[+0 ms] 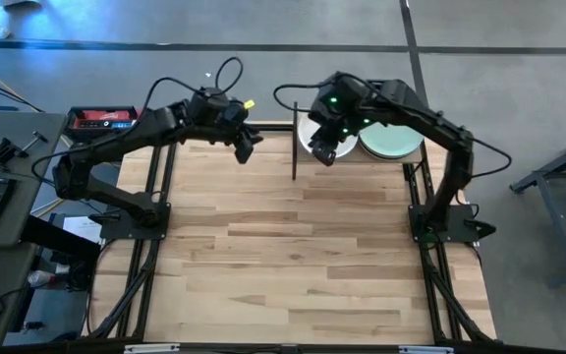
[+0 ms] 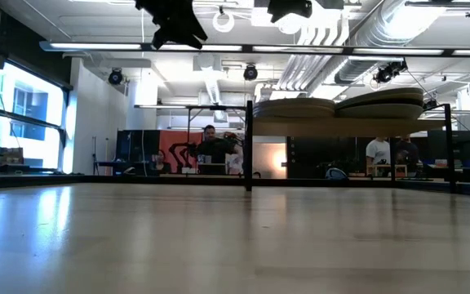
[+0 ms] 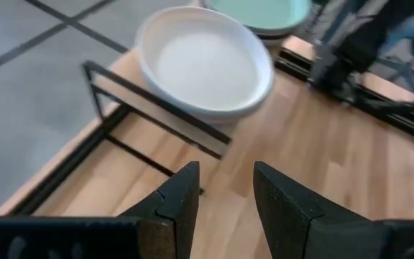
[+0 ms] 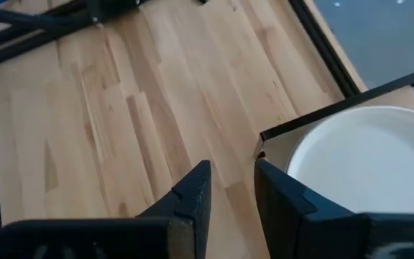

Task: Place and stack plates onto a shelf
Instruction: Return to Home Position

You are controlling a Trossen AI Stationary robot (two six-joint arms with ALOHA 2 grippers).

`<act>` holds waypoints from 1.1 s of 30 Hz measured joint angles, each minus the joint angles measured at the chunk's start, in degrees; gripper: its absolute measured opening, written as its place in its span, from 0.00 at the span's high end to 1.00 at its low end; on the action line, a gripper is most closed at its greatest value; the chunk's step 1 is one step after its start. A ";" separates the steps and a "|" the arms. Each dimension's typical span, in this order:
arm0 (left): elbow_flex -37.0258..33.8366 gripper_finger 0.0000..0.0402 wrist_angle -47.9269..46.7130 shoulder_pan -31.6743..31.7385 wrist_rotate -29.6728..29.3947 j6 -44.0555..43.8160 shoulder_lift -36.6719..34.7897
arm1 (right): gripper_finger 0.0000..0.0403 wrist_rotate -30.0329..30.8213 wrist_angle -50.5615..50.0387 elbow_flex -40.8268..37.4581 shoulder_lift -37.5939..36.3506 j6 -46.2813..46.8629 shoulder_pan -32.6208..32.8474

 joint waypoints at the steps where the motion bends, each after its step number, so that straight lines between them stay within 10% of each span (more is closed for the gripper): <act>1: 0.00 0.70 -0.01 -0.36 0.93 0.01 -0.01 | 0.79 0.18 0.51 -1.10 -1.13 0.32 -0.02; 9: -2.47 0.70 1.32 -3.95 1.92 0.81 -3.11 | 0.79 -0.55 17.06 -22.47 -15.16 0.90 -0.17; 33: -42.14 0.70 34.97 -11.30 4.26 -1.61 -33.54 | 0.79 -8.71 69.04 -81.40 -53.51 5.95 -0.92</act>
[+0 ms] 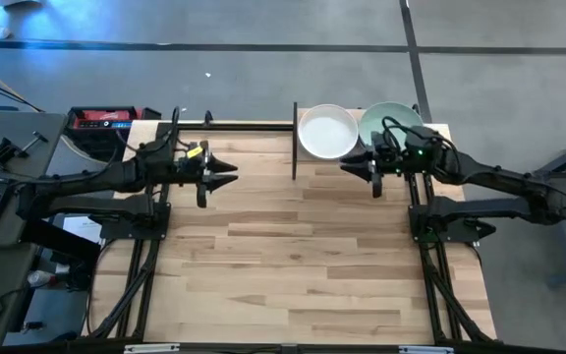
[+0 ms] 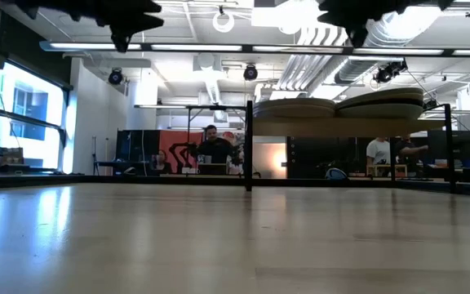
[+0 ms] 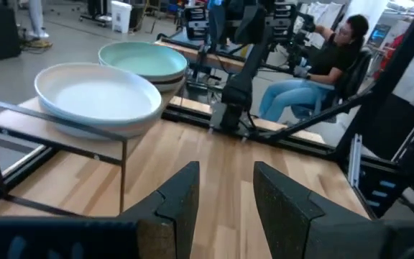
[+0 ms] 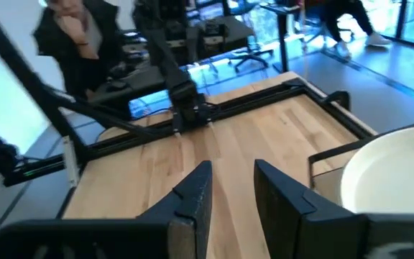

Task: Place and stack plates onto a shelf
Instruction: Return to Home Position

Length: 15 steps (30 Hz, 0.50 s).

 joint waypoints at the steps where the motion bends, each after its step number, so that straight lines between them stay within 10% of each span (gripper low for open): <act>1: -1.32 0.70 0.74 -0.31 0.00 -0.11 -0.68 | 0.79 -0.82 0.71 -1.32 -0.99 0.04 0.00; 15: -18.41 0.70 6.12 -3.87 -0.68 1.30 -13.81 | 0.84 -2.11 6.63 -15.95 -10.60 4.98 0.11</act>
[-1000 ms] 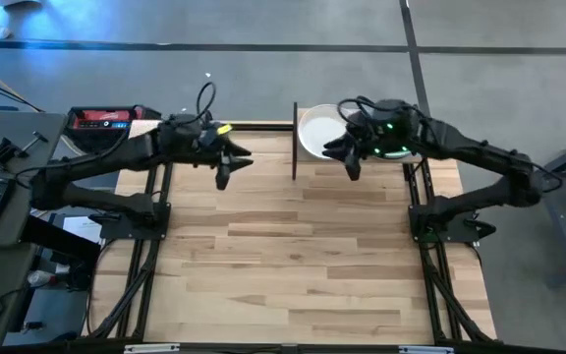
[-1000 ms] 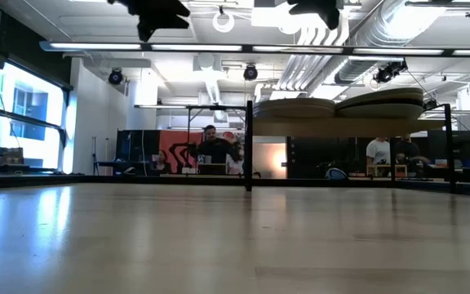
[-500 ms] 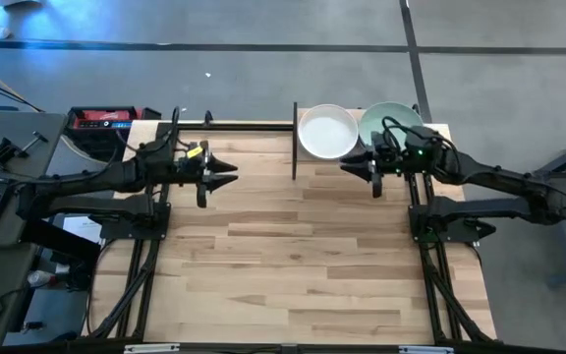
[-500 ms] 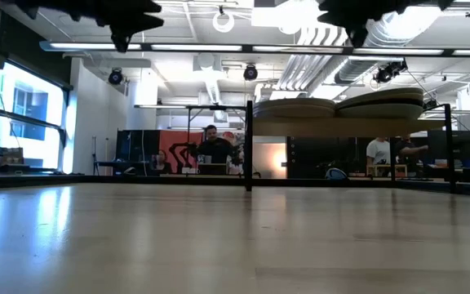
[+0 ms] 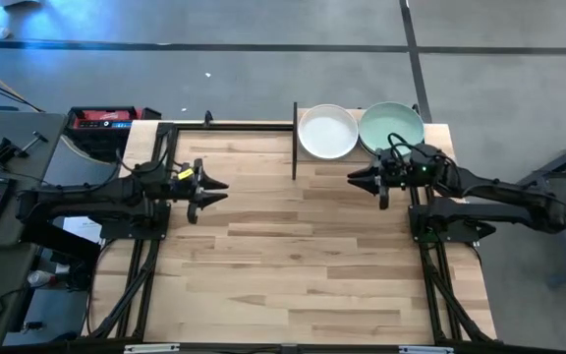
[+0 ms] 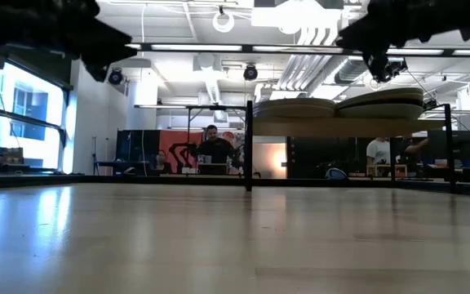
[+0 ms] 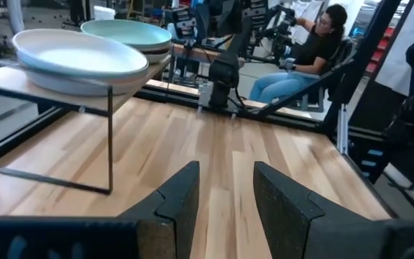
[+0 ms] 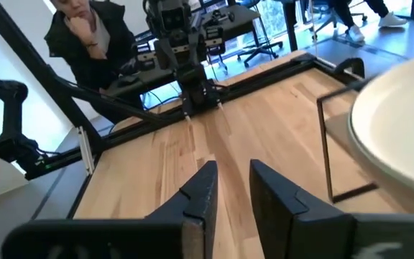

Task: Place and stack plates onto a shelf
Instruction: Return to Home Position

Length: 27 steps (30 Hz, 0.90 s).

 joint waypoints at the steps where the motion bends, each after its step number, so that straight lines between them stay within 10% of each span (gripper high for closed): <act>1: -1.15 0.70 0.16 0.00 -0.19 0.16 -1.14 | 0.85 0.12 1.25 -1.29 -0.19 0.51 0.00; 27: -16.10 0.70 2.39 0.02 -1.50 4.00 -17.17 | 0.86 7.68 3.31 -8.58 -0.37 -0.25 6.52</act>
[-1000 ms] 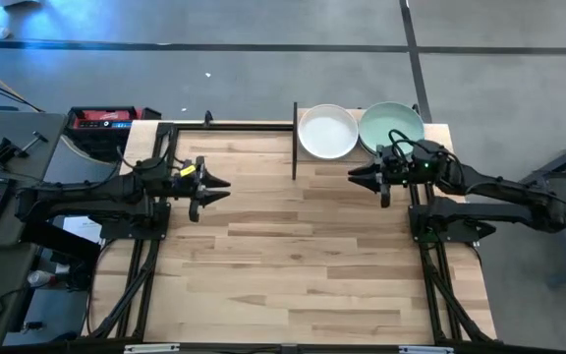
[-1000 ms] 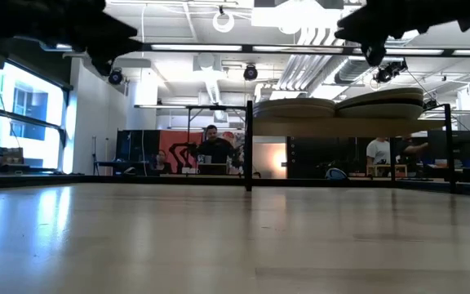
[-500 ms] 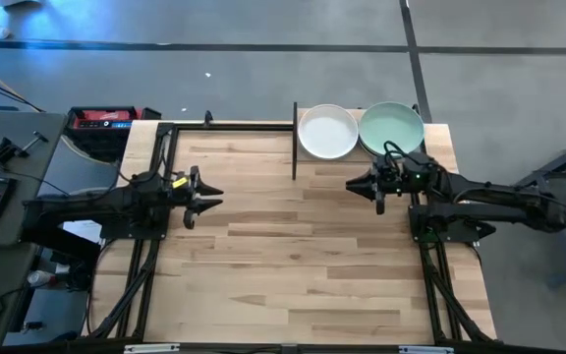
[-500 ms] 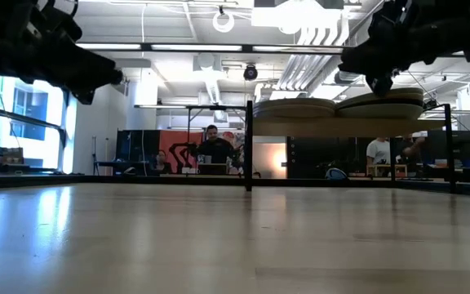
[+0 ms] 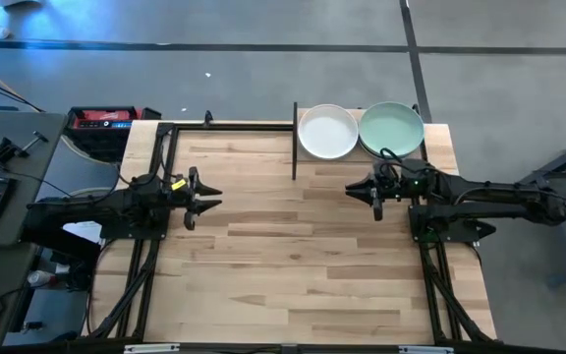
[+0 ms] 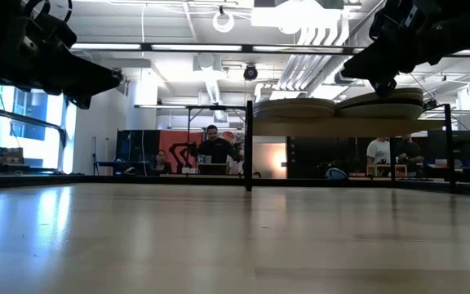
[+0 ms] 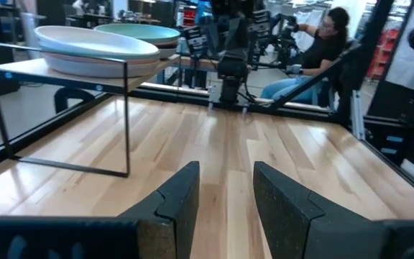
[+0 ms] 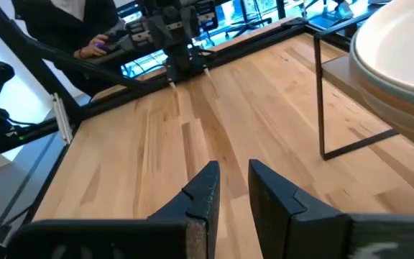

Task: Place and stack plates onto a shelf
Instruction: Return to Home Position

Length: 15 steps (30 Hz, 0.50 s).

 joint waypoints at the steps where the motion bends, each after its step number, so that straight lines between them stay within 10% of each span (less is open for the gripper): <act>1: 0.00 0.70 -0.02 0.00 -0.57 -0.33 0.00 | 0.86 0.08 -0.06 0.00 0.00 -0.01 0.14; 15: 0.00 0.70 2.74 0.02 1.85 -3.29 0.02 | 0.86 0.31 7.01 -8.34 -4.84 -0.97 0.85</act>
